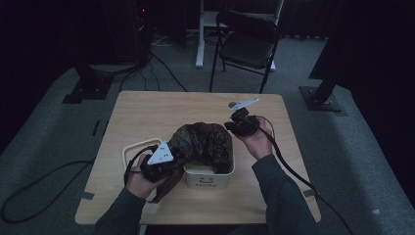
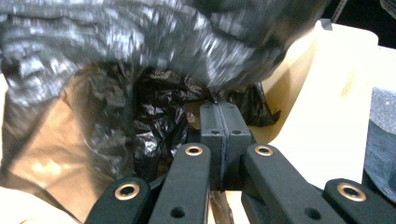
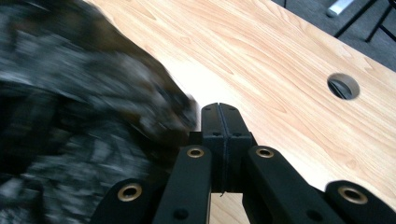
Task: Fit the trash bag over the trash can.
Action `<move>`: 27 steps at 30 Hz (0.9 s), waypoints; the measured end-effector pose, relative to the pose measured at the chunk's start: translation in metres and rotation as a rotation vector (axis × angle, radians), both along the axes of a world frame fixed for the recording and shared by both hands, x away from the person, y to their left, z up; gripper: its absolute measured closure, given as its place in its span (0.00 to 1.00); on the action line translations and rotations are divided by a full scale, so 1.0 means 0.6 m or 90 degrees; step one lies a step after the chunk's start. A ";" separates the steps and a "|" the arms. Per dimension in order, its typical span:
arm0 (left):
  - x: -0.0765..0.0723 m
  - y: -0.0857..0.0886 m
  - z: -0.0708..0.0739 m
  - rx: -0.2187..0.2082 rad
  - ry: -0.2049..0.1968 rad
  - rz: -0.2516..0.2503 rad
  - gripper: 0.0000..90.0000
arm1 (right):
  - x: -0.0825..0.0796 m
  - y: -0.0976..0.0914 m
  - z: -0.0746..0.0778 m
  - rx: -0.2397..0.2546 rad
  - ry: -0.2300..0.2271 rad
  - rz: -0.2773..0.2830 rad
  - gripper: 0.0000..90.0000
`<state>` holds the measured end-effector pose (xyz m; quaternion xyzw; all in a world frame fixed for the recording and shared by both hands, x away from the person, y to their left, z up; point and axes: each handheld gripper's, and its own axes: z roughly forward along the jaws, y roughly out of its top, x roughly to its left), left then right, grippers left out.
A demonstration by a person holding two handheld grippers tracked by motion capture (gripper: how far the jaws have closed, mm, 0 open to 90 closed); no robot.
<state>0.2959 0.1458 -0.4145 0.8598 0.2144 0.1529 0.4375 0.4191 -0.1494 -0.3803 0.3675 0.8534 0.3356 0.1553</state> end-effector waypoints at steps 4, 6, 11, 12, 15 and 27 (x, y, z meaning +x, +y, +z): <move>0.003 0.003 -0.005 0.004 0.003 0.008 1.00 | -0.008 -0.011 0.002 0.024 -0.003 0.001 0.94; 0.004 0.003 -0.005 0.004 0.004 0.009 1.00 | -0.012 -0.012 0.004 0.030 -0.009 0.006 0.87; 0.005 0.003 -0.005 0.007 0.003 0.011 1.00 | -0.018 -0.013 0.019 0.087 -0.023 0.048 0.61; 0.005 0.003 -0.006 0.007 0.003 0.011 1.00 | -0.017 -0.010 0.019 0.088 -0.018 0.057 0.59; 0.006 0.003 -0.006 0.007 0.002 0.012 1.00 | -0.013 0.004 0.014 0.068 -0.017 0.060 0.53; 0.008 0.003 -0.008 0.010 0.000 0.015 1.00 | 0.003 0.036 0.006 0.099 0.009 0.155 0.50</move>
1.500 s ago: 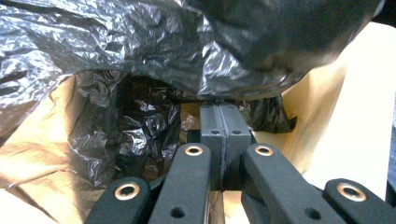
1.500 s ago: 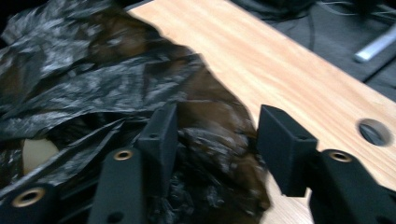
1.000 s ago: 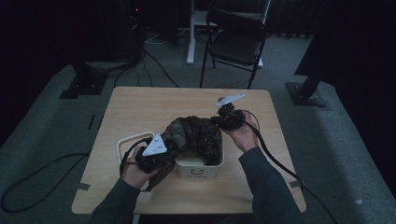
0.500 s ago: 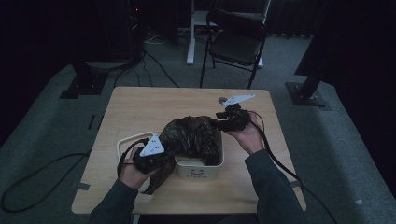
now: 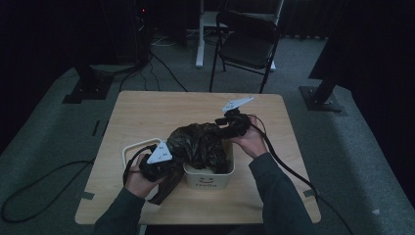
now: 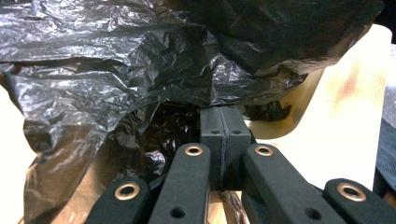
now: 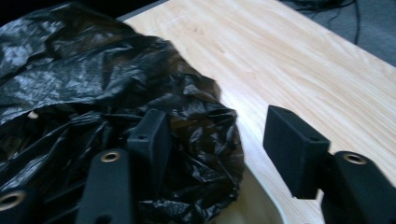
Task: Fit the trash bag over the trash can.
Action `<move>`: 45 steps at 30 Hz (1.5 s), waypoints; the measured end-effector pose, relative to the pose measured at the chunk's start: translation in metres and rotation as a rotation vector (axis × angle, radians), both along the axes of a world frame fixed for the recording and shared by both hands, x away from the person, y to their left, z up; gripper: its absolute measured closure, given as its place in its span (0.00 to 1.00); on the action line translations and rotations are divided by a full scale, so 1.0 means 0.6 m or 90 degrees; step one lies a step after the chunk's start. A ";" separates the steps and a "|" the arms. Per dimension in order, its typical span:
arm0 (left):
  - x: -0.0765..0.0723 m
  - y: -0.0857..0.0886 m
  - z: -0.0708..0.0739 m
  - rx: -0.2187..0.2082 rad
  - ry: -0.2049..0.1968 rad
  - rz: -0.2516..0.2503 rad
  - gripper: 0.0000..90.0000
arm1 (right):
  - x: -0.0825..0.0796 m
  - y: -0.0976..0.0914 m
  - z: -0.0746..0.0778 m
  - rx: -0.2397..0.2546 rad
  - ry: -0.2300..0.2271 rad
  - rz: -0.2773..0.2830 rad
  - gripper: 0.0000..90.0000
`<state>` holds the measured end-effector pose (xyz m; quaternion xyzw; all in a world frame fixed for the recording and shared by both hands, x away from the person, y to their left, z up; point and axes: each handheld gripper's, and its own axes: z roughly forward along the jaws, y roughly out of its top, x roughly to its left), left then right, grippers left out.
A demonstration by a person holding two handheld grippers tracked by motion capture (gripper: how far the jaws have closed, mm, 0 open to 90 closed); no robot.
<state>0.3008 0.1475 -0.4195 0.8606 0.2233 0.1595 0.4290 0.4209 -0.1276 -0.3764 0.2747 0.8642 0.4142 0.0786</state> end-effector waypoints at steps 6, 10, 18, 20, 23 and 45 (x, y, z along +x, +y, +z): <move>-0.001 0.001 -0.001 0.001 -0.001 -0.001 1.00 | -0.003 0.007 0.003 -0.032 -0.016 -0.033 0.96; -0.003 0.002 -0.002 0.002 0.000 -0.001 1.00 | 0.000 -0.009 0.002 -0.069 -0.014 -0.100 1.00; -0.006 0.005 -0.001 0.002 0.001 -0.003 1.00 | 0.004 -0.062 -0.021 -0.097 0.028 -0.194 1.00; -0.006 0.006 -0.001 0.003 0.002 -0.004 1.00 | 0.003 -0.075 -0.028 -0.096 0.041 -0.208 1.00; -0.008 0.009 -0.004 0.000 0.006 -0.004 1.00 | 0.000 -0.096 -0.039 -0.094 0.064 -0.222 1.00; -0.015 0.010 -0.011 -0.003 0.017 -0.005 1.00 | -0.064 -0.129 0.000 0.010 0.018 -0.136 0.48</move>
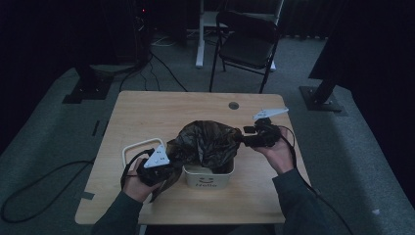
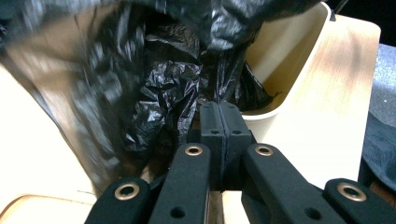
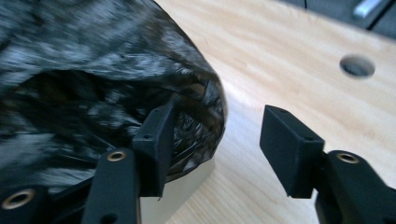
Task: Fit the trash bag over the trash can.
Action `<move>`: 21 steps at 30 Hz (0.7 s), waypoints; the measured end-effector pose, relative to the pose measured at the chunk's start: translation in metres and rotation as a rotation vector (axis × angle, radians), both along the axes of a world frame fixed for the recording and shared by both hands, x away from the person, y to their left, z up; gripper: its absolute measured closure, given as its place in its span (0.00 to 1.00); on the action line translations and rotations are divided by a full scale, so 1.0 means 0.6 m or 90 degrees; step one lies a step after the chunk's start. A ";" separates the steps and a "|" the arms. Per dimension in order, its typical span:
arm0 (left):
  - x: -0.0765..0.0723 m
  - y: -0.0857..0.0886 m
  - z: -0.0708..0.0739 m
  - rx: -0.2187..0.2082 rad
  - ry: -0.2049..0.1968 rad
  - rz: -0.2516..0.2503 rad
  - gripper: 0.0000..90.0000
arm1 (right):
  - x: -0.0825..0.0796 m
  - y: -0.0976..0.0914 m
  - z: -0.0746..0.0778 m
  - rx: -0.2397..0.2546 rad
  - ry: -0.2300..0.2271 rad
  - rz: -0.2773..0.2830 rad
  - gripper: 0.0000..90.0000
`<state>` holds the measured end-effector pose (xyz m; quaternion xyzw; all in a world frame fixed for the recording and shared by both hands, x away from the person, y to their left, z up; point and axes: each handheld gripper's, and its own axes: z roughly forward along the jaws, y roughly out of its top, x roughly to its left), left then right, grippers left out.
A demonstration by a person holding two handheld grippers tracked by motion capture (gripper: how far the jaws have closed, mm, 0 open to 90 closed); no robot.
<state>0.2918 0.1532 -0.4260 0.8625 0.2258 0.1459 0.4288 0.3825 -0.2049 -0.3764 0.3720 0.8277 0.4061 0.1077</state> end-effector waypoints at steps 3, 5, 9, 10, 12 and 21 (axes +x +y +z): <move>0.001 0.000 0.000 0.000 0.000 0.001 1.00 | -0.015 0.002 0.016 0.003 -0.029 0.023 0.46; 0.001 0.000 0.000 0.000 -0.001 0.001 1.00 | -0.022 0.007 0.021 0.001 -0.040 0.035 0.45; 0.001 0.000 0.001 0.001 -0.002 0.001 1.00 | -0.030 0.011 0.027 0.002 -0.057 0.046 0.45; 0.001 -0.001 0.001 0.000 -0.002 0.002 1.00 | -0.031 0.011 0.028 0.006 -0.059 0.050 0.46; 0.002 0.000 0.001 -0.001 -0.001 0.002 1.00 | -0.035 0.013 0.029 0.013 -0.058 0.061 0.48; 0.002 -0.001 0.001 0.001 -0.002 0.003 1.00 | -0.054 0.038 0.022 0.000 -0.059 0.115 0.61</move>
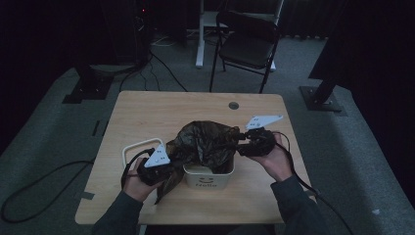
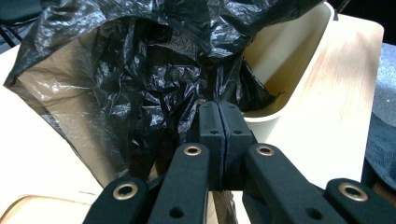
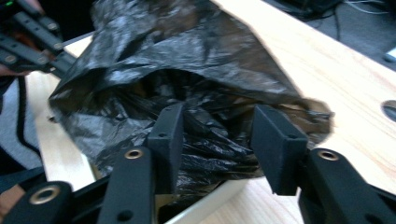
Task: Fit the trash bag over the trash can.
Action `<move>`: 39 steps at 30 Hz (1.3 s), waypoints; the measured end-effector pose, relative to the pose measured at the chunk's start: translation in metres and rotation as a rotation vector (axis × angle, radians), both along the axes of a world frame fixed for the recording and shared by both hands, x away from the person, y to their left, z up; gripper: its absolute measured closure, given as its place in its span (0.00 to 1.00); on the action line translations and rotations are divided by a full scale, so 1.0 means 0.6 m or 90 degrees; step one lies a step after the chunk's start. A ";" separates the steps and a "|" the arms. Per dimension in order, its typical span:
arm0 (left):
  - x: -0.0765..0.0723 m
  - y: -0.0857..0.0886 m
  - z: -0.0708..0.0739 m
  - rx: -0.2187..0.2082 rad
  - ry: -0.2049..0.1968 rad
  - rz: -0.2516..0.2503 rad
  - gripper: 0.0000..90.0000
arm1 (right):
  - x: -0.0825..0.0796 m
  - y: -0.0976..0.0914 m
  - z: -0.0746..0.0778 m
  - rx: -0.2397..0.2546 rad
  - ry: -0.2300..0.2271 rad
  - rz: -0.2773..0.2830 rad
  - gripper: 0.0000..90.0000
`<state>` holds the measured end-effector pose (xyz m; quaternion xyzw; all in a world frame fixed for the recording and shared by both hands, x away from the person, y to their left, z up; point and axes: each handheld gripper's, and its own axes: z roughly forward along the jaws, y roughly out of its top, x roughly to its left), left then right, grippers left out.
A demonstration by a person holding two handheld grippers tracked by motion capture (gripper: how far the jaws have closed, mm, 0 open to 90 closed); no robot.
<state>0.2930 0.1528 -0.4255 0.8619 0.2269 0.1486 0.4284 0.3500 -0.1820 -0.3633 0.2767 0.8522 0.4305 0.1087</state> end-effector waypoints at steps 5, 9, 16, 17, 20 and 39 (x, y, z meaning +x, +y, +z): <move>0.000 0.000 0.000 -0.003 0.000 0.001 0.99 | -0.012 0.016 -0.007 0.000 0.005 0.038 0.72; 0.000 0.000 0.000 -0.002 0.000 0.001 0.99 | -0.021 0.023 -0.009 0.001 0.006 0.059 0.74; 0.000 0.000 0.000 -0.001 0.000 0.001 0.99 | -0.034 0.030 -0.003 0.015 -0.007 0.082 0.72; 0.000 0.000 0.000 -0.001 0.000 0.002 0.99 | -0.035 0.030 -0.002 0.019 -0.010 0.082 0.70; 0.000 0.000 0.000 -0.001 0.001 0.002 0.99 | -0.037 0.026 0.003 0.029 -0.025 0.075 0.66; -0.001 0.000 0.000 -0.002 0.000 0.002 0.98 | -0.058 0.086 -0.028 0.026 0.024 0.167 0.52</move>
